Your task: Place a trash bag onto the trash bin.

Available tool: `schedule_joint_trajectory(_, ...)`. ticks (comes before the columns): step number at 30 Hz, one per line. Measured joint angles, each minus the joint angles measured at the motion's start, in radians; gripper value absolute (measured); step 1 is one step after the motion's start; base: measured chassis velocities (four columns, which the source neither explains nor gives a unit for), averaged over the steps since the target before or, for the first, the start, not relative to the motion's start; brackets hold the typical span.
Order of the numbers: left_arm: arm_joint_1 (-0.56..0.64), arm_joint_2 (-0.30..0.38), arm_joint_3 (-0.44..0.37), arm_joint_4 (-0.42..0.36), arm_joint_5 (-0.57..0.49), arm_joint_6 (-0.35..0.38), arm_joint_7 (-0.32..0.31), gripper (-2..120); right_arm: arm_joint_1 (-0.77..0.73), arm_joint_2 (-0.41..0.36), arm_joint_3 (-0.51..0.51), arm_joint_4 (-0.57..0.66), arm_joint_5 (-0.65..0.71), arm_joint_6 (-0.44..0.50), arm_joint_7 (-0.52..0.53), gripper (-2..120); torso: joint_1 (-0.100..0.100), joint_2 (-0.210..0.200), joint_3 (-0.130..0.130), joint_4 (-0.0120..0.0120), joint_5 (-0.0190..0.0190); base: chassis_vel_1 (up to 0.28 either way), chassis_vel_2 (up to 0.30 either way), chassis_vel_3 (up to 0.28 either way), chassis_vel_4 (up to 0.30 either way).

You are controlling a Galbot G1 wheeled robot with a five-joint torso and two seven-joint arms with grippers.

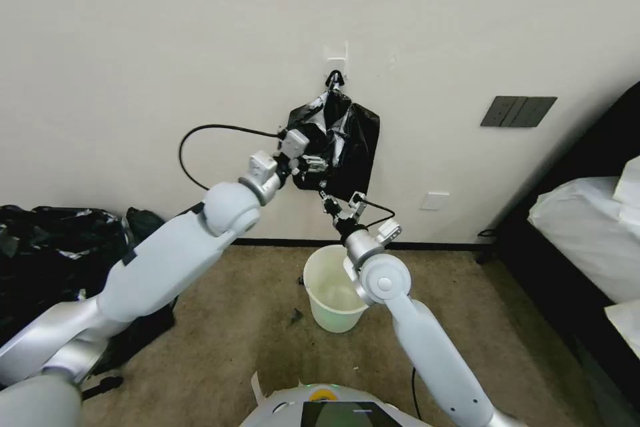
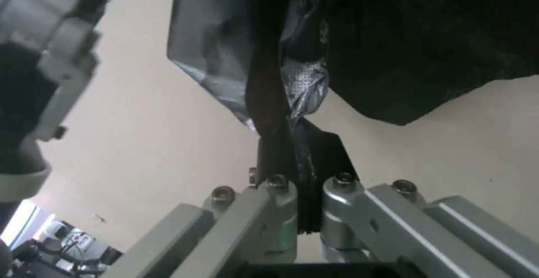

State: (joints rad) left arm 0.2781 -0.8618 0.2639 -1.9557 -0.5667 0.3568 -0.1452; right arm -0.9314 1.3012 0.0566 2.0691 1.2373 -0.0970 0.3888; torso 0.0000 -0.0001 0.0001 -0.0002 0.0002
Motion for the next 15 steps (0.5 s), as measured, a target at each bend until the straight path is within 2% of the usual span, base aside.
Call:
schedule_joint_trajectory(10,-0.024,-0.017,0.045,0.009,0.021,0.092,-0.068,100,-0.014,0.004,0.024,-0.007,-0.013,0.000,-0.015,0,0.000,0.000,0.000,0.0002,-0.0001,0.000,0.000,0.000,0.000)
schedule_joint_trajectory(15,-0.026,-0.029,0.054,0.032,0.026,0.100,-0.070,84,-0.026,0.007,0.031,0.004,-0.015,0.000,-0.021,0,0.000,0.000,0.000,0.0002,-0.0001,0.000,0.000,0.000,0.000)
